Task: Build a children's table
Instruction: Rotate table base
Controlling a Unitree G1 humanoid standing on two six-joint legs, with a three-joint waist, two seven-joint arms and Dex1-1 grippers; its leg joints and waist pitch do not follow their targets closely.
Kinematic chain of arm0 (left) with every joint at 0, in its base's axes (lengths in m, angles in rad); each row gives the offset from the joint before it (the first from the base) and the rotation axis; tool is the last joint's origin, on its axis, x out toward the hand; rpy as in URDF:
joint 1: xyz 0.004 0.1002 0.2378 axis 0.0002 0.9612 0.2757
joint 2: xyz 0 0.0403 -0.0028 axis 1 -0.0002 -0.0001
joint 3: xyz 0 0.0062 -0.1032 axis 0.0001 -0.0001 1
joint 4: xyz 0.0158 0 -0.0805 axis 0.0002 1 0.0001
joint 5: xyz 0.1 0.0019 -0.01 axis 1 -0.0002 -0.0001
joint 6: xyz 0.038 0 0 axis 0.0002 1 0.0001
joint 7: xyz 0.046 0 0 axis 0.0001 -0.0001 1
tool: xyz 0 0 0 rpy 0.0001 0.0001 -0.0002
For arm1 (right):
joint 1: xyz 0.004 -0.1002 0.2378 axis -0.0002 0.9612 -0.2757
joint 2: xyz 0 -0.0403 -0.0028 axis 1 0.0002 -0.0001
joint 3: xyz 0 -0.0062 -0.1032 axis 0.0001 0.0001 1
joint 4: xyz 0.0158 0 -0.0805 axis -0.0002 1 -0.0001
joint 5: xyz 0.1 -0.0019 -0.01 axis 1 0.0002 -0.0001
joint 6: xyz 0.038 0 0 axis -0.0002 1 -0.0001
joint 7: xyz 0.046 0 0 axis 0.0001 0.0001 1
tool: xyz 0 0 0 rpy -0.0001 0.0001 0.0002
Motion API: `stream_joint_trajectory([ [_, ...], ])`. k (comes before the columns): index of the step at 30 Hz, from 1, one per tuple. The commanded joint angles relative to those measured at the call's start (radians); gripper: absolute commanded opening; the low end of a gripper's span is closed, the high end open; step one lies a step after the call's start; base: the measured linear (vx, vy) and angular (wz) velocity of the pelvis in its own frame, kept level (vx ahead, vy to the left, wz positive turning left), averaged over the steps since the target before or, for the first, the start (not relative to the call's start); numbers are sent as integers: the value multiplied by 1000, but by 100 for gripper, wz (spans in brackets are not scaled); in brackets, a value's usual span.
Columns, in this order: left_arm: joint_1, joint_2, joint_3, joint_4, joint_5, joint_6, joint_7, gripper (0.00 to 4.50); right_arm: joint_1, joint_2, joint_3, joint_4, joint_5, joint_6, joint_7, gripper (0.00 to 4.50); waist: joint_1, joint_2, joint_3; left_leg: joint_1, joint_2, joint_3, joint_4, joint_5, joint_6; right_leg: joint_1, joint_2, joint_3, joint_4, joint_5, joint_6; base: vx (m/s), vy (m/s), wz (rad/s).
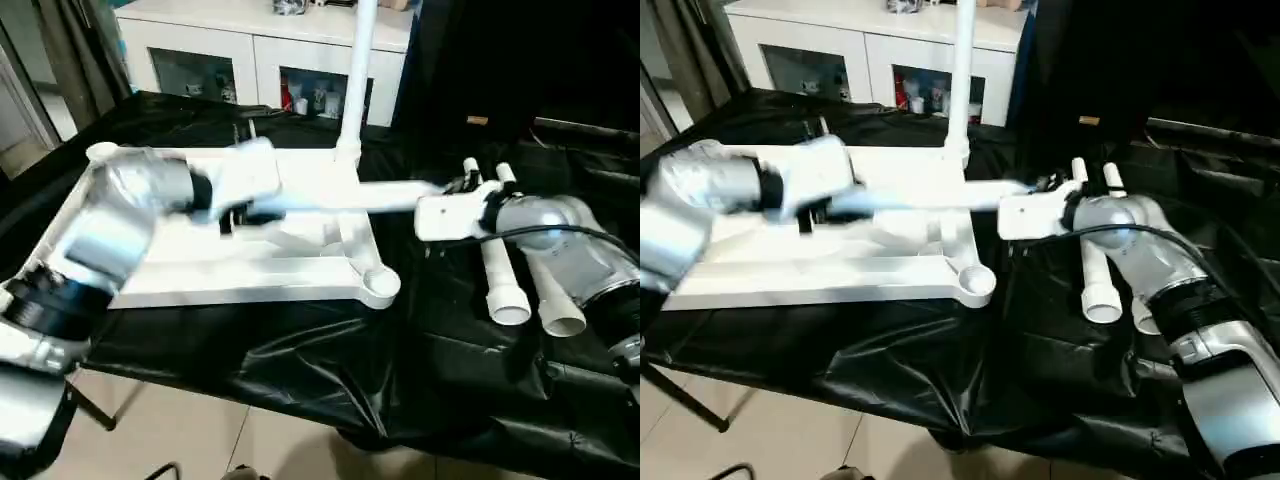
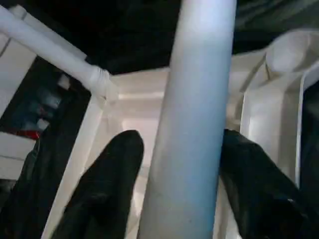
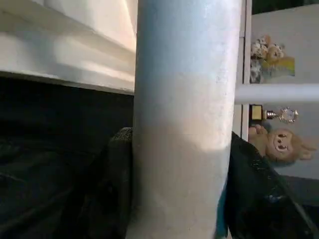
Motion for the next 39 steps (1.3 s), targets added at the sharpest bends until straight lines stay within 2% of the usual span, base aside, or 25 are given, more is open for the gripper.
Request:
stream_joint_trajectory([
  [1,-38,-3,60,-23,-29,-14,11,308,28,-2,27,9,-20,-2,29,195,-1,-2,-74,21,34,-22,-63,-266,-3,51,-54,54,-66,-195,-216,0,0,0],
  [6,-40,-14,100,-24,-70,-22,13,321,37,4,24,11,-7,7,38,194,0,-3,-74,20,34,-21,-61,-268,0,52,-55,54,-67,-188,-219,0,0,0],
  [11,-71,-75,199,9,-142,-115,84,321,53,6,18,15,-2,16,50,194,1,-4,-75,20,34,-21,-60,-263,5,52,-53,53,-66,-179,-224,0,0,0],
  [13,-127,-132,289,87,-161,-138,228,321,71,24,-20,21,49,59,57,194,1,-5,-74,22,32,-19,-59,-275,4,51,-51,53,-68,-185,-222,0,0,0],
  [16,-167,-156,339,147,-151,-143,335,321,81,41,-51,27,88,90,58,194,-1,-10,-75,18,31,-23,-59,-277,6,54,-53,50,-69,-206,-204,0,0,0],
  [17,-188,-161,370,183,-139,-146,411,321,89,62,-85,32,130,127,51,194,-2,-6,-75,21,31,-22,-58,-278,7,52,-52,52,-72,-214,-201,0,0,0],
  [19,-231,-166,440,264,-120,-155,576,321,104,112,-163,47,220,212,28,194,-6,-6,-76,18,26,-21,-55,-282,15,53,-46,50,-70,-205,-197,0,0,0],
  [20,-239,-164,460,286,-118,-156,620,321,108,129,-188,53,254,233,27,194,-6,-9,-78,17,27,-26,-57,-273,12,57,-50,47,-71,-213,-189,0,0,0],
  [21,-245,-160,477,311,-118,-167,655,321,113,147,-213,55,289,245,25,194,-7,-8,-78,18,29,-25,-57,-271,11,54,-50,47,-71,-212,-190,0,0,0],
  [22,-242,-159,506,346,-114,-195,719,321,127,198,-271,36,380,310,28,194,-9,-7,-78,18,28,-25,-56,-270,15,53,-50,47,-71,-206,-194,0,0,0],
  [23,-241,-159,508,348,-114,-197,722,321,128,202,-275,33,386,316,29,194,-10,-6,-78,20,31,-26,-59,-271,19,52,-52,48,-71,-200,-197,0,0,0],
  [25,-238,-169,534,367,-118,-212,771,321,137,256,-332,-4,485,403,44,194,-9,-1,-79,21,33,-27,-60,-267,20,50,-51,47,-69,-175,-210,0,0,0],
  [26,-236,-178,550,370,-126,-210,792,321,139,287,-363,-28,551,459,63,194,-8,0,-80,22,35,-28,-61,-262,17,51,-53,47,-67,-164,-214,0,0,0],
  [28,-237,-214,580,387,-164,-188,815,321,157,352,-420,-121,745,579,168,194,-3,1,-80,24,38,-28,-62,-268,27,53,-56,47,-66,-136,-234,0,0,0],
  [29,-237,-214,580,387,-164,-188,815,321,157,352,-420,-121,745,579,168,193,-2,1,-81,23,38,-28,-62,-268,31,54,-57,47,-66,-129,-236,0,0,0],
  [30,-238,-232,584,396,-183,-176,808,321,170,364,-429,-162,806,623,222,193,2,1,-81,22,40,-29,-63,-259,25,51,-58,46,-64,-123,-235,0,0,0],
  [32,-235,-269,576,405,-213,-149,781,321,191,369,-427,-212,877,695,305,193,14,2,-81,26,41,-27,-63,-255,20,47,-60,48,-66,-125,-232,0,0,0],
  [33,-227,-302,562,399,-238,-121,742,321,209,362,-412,-246,919,743,371,193,16,1,-81,28,40,-25,-63,-254,21,50,-59,47,-66,-123,-234,0,0,0],
  [34,-213,-343,542,378,-285,-85,676,321,221,357,-404,-272,952,792,419,193,29,2,-79,30,43,-24,-63,-258,22,47,-63,48,-69,-133,-238,0,0,0],
  [35,-204,-370,529,363,-317,-62,630,321,228,353,-400,-289,973,823,448,193,40,-1,-79,29,44,-22,-64,-251,22,51,-66,48,-70,-137,-248,0,0,0],
  [36,-186,-398,504,326,-353,-15,583,321,234,348,-396,-306,987,852,471,193,48,1,-80,30,45,-22,-61,-256,18,46,-67,47,-70,-143,-249,0,0,0],
  [37,-175,-414,489,302,-374,16,556,321,237,346,-395,-317,994,869,483,193,51,-4,-80,25,46,-23,-64,-257,11,50,-69,46,-67,-152,-252,0,0,0],
  [39,-143,-441,408,253,-349,46,531,321,245,332,-386,-356,1025,919,510,193,57,-6,-81,23,46,-25,-65,-262,4,49,-70,46,-69,-178,-235,0,0,0],
])
